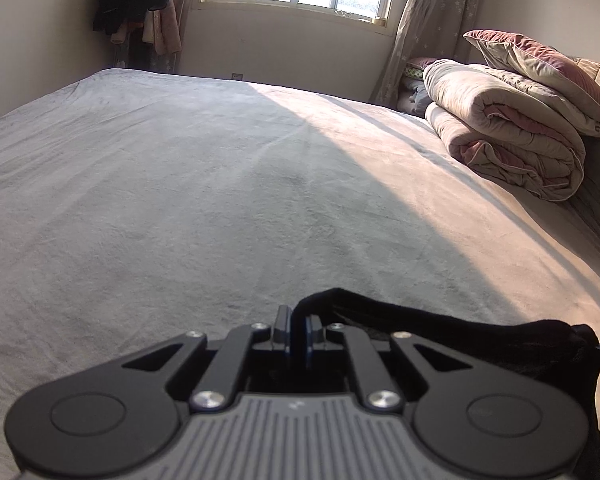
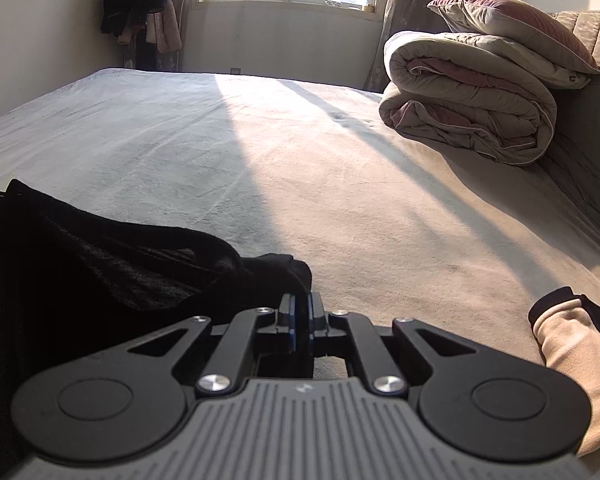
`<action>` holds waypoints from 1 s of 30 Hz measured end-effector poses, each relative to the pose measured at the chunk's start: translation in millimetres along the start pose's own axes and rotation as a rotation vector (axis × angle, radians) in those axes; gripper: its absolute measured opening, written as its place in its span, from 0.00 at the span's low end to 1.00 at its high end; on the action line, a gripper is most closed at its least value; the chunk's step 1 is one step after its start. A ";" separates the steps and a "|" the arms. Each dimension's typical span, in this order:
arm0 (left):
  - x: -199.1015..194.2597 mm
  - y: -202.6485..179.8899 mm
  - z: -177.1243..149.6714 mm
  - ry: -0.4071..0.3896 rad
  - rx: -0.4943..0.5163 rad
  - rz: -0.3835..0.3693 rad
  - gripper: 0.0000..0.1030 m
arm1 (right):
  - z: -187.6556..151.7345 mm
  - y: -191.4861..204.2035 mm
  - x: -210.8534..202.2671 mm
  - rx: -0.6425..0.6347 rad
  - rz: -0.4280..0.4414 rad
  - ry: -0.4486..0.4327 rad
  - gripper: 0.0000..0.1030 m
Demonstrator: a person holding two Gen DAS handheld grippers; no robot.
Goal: Fold clothes
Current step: 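Lower the garment onto the bed and open both grippers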
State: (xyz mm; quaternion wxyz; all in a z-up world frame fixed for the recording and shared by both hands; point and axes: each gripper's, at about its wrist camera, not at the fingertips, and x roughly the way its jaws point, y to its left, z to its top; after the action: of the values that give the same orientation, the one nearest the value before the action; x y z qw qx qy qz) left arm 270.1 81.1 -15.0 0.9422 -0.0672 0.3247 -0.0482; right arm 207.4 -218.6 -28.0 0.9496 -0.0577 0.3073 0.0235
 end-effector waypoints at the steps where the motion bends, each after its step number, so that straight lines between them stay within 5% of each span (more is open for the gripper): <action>1: 0.5 -0.6 -1.0 -0.001 0.006 -0.002 0.07 | 0.0 -0.2 3.2 0.007 0.005 0.008 0.06; 5: 1.6 -3.6 -2.0 0.008 0.036 -0.013 0.12 | -0.4 -1.6 11.4 0.032 0.036 0.037 0.08; 12: -13.0 0.5 -7.6 0.065 0.026 -0.059 0.50 | -4.0 -9.8 2.2 0.086 0.123 0.087 0.36; 14: -20.2 2.0 -12.0 0.078 0.021 -0.050 0.58 | -6.8 -11.2 -3.6 0.087 0.130 0.103 0.36; 30: -106.4 23.3 -113.6 0.272 -0.048 -0.081 0.61 | -75.2 -7.5 -85.2 0.091 0.224 0.249 0.40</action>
State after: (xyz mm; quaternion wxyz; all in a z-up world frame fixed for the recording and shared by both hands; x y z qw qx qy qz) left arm 117.5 107.6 -42.9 0.8848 -0.0954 0.4477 -0.0869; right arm 95.3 -236.1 -37.8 0.8972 0.0176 0.4278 0.1080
